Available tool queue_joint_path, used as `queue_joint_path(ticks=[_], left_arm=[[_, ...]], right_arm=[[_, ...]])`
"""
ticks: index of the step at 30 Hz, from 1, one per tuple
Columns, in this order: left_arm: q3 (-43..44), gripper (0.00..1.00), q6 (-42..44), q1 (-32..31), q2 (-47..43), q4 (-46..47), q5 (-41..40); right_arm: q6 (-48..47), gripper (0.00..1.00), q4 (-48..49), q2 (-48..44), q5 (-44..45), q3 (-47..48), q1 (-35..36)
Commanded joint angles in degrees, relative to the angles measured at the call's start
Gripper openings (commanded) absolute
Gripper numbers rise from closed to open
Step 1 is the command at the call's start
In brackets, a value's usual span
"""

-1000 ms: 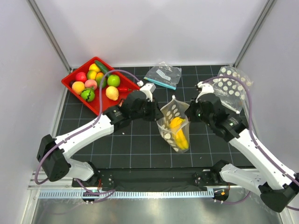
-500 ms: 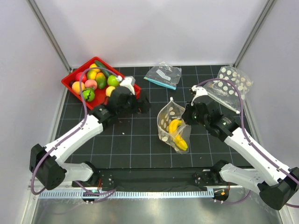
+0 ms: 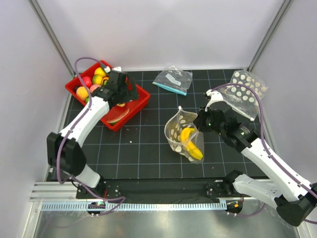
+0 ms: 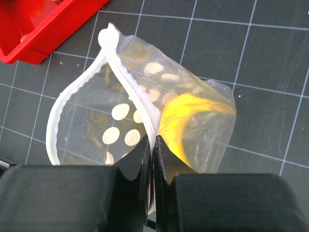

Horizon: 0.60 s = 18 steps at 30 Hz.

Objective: Place the food in the zip-top bag and seal the zipper
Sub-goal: Pick up the fake fruit from the bin.

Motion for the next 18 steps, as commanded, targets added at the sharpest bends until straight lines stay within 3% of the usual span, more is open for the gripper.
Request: queue_joint_path(ticks=[1,9,18], left_arm=[[8.61,1.00,1.07,-0.04,3.41,-5.29,-0.78],[26.64,1.00,5.19,0.93,13.87,-19.09,-5.69],[34.84,0.99,5.73,5.32,26.61,-23.77,-7.37]], right_arm=[[-1.55,0.12,1.51,-0.67,-0.58,2.75,-0.13],[-1.73,0.12,1.16,0.65,-1.20,3.19,-0.13],[-3.05,0.13,-4.02,5.21,0.28,8.98,-0.13]])
